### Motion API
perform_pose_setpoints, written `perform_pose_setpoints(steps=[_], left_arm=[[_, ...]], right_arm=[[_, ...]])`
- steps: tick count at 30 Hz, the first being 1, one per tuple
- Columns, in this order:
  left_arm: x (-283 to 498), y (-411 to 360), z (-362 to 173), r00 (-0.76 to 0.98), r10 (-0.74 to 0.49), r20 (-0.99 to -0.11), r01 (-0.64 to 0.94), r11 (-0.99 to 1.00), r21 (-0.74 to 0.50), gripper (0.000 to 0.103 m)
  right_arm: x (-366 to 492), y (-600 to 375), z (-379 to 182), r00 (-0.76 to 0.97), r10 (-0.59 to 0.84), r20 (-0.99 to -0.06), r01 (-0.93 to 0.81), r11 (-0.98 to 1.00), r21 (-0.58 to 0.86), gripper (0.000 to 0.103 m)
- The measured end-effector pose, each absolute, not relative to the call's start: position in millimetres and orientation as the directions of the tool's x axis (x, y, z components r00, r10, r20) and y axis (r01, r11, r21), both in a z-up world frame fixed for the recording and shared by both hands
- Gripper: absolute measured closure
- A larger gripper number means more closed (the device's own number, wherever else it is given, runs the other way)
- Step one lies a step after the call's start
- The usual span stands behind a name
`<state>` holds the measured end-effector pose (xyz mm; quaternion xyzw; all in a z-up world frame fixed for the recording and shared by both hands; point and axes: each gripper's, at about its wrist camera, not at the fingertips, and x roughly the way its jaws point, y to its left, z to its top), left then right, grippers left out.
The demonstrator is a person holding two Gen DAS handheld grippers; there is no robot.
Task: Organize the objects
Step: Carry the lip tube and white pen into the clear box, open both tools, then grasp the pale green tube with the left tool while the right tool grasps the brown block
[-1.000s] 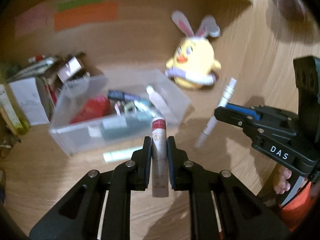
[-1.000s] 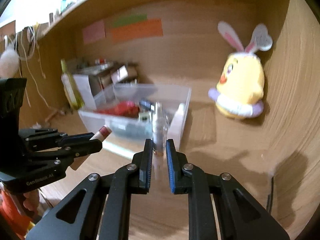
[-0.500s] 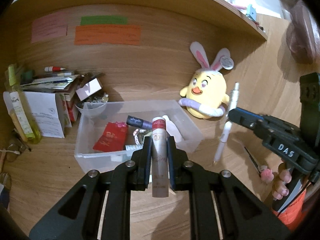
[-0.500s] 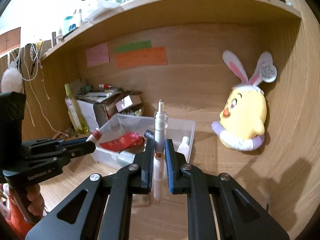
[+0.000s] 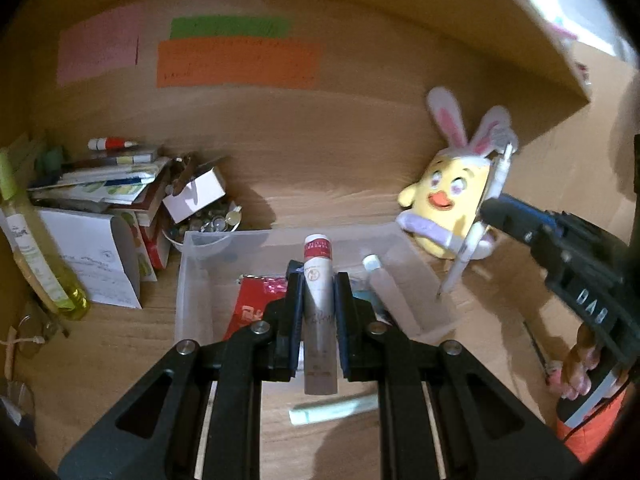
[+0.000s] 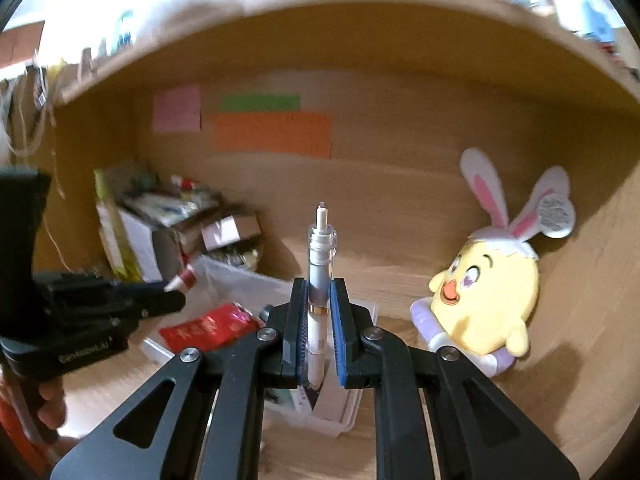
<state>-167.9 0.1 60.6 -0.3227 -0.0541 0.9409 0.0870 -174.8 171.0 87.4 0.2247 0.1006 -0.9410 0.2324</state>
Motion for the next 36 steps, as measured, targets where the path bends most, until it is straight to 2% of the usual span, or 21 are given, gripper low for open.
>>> perform_pose_setpoints(steps=[9, 17, 22, 26, 28, 30, 36], left_arm=[[-206.9, -8.0, 25.8, -0.714, 0.157, -0.682, -0.084, -0.987, -0.139, 0.089], [-213.0, -17.2, 12.6, -0.684, 0.167, -0.710, -0.077, -0.985, -0.157, 0.088], [-201.8, -21.5, 21.7, -0.710, 0.160, -0.686, -0.073, -0.985, -0.154, 0.075], [-187.5, -20.0, 34.4, -0.741, 0.149, -0.655, -0.078, -0.988, -0.135, 0.067], [-176.0, -17.4, 42.2, -0.763, 0.140, -0.631, -0.080, -0.989, -0.122, 0.055], [-165.7, -15.4, 48.1, -0.780, 0.132, -0.612, -0.081, -0.990, -0.111, 0.047], [-137.2, -8.1, 57.9, -0.802, 0.133, -0.582, -0.096, -0.991, -0.095, 0.030]], right_arm=[[-214.2, 125.8, 35.1, -0.720, -0.329, -0.611, 0.525, -0.834, -0.169, 0.093], [-220.3, 97.8, 17.9, -0.645, -0.379, -0.663, 0.601, -0.788, -0.135, 0.092], [-219.8, 98.4, 17.6, -0.600, -0.416, -0.683, 0.625, -0.777, -0.075, 0.087], [-213.1, 114.5, 25.4, -0.583, -0.451, -0.676, 0.626, -0.779, -0.020, 0.076], [-208.8, 122.8, 29.0, -0.586, -0.461, -0.667, 0.623, -0.782, -0.007, 0.071], [-201.4, 134.2, 33.2, -0.588, -0.471, -0.657, 0.621, -0.784, 0.006, 0.067], [-178.9, 162.0, 41.2, -0.604, -0.489, -0.630, 0.617, -0.786, 0.019, 0.051]])
